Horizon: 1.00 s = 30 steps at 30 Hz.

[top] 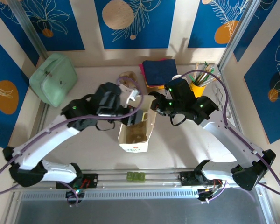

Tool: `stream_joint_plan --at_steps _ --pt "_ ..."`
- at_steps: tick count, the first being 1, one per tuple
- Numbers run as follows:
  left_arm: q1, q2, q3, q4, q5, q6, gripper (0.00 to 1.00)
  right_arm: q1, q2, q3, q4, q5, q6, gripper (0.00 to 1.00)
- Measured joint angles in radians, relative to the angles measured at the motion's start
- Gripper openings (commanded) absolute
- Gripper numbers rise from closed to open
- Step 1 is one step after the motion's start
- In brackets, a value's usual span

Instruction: Pack the takeout coffee

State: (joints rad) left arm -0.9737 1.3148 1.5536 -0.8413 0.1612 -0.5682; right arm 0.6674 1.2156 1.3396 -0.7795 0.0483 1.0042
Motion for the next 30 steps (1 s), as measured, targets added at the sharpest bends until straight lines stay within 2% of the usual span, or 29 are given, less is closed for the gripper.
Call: stream_joint_plan --at_steps 5,12,19,30 --pt "-0.026 0.098 0.002 -0.062 -0.048 -0.045 0.25 -0.004 -0.002 -0.016 -0.001 0.008 0.000 0.00" --pt "-0.026 0.126 -0.001 -0.092 -0.103 -0.057 0.20 -0.021 -0.004 -0.047 0.001 0.012 0.005 0.00" --pt "-0.026 0.180 -0.055 -0.087 -0.107 -0.063 0.13 -0.032 -0.005 -0.061 0.005 0.011 0.011 0.00" --pt "-0.026 0.246 -0.089 -0.056 -0.079 -0.063 0.10 -0.053 -0.015 -0.064 0.000 0.010 0.010 0.00"
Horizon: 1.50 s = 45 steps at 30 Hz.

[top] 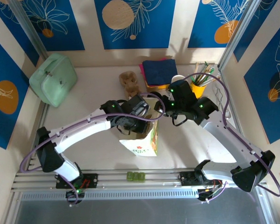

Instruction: Pack the takeout coffee

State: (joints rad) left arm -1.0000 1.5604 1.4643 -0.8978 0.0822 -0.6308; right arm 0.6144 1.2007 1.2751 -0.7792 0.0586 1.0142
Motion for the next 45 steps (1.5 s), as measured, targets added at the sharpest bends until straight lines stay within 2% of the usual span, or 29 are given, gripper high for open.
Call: stream_joint_plan --at_steps 24,45 --pt "0.000 0.156 -0.035 0.124 0.118 0.000 0.05 -0.099 -0.020 -0.033 -0.067 -0.064 -0.053 0.00" --pt "0.001 0.312 0.037 0.077 0.173 0.003 0.04 -0.148 0.007 -0.035 -0.108 -0.137 -0.113 0.00"
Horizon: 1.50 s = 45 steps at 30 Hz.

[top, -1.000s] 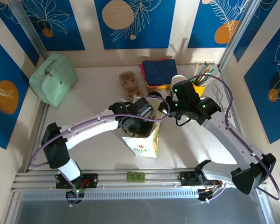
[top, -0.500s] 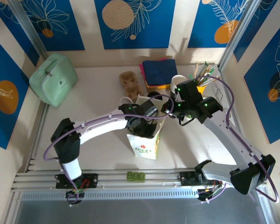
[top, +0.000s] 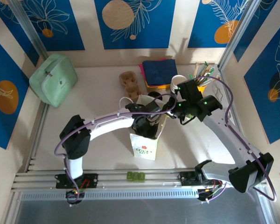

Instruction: Pack the takeout coffee

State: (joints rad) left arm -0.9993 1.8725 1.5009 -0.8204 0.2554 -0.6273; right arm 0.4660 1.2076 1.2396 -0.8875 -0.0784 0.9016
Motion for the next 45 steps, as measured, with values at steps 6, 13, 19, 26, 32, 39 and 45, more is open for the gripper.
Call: stream_joint_plan --at_steps 6,13,19,26,32,39,45 --pt "-0.003 0.022 0.021 -0.011 0.003 0.000 0.03 -0.010 0.014 0.014 -0.022 0.008 -0.009 0.00" --pt "-0.005 0.048 0.034 -0.010 0.005 -0.001 0.02 -0.016 0.038 0.036 -0.064 0.034 -0.023 0.00" --pt "-0.007 0.048 0.036 -0.016 -0.002 -0.003 0.01 -0.016 0.042 0.061 -0.101 0.044 -0.042 0.00" --pt "-0.007 0.047 0.036 -0.029 -0.018 -0.012 0.00 -0.014 0.042 0.077 -0.129 0.054 -0.067 0.00" --pt "-0.007 0.047 0.037 -0.034 -0.035 -0.019 0.00 -0.014 0.034 0.077 -0.156 0.087 -0.091 0.00" --pt "-0.010 0.049 0.056 -0.063 -0.049 -0.019 0.00 -0.014 0.029 0.088 -0.206 0.135 -0.120 0.00" --pt "-0.025 0.075 0.095 -0.086 -0.050 -0.019 0.00 -0.022 0.017 0.090 -0.211 0.131 -0.124 0.00"
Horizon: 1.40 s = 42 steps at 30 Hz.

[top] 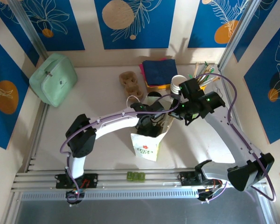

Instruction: Pack the takeout coffee

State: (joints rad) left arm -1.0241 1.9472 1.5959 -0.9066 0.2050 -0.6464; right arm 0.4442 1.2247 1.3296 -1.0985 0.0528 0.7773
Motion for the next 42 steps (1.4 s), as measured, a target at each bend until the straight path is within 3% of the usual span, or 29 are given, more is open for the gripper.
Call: stream_joint_plan --at_steps 16,42 --pt "-0.045 0.114 0.056 -0.021 -0.004 0.000 0.00 -0.021 0.019 0.027 -0.023 0.013 0.000 0.00" --pt "-0.047 0.166 0.056 0.040 0.008 0.001 0.00 -0.030 0.025 0.032 -0.048 0.032 0.000 0.00"
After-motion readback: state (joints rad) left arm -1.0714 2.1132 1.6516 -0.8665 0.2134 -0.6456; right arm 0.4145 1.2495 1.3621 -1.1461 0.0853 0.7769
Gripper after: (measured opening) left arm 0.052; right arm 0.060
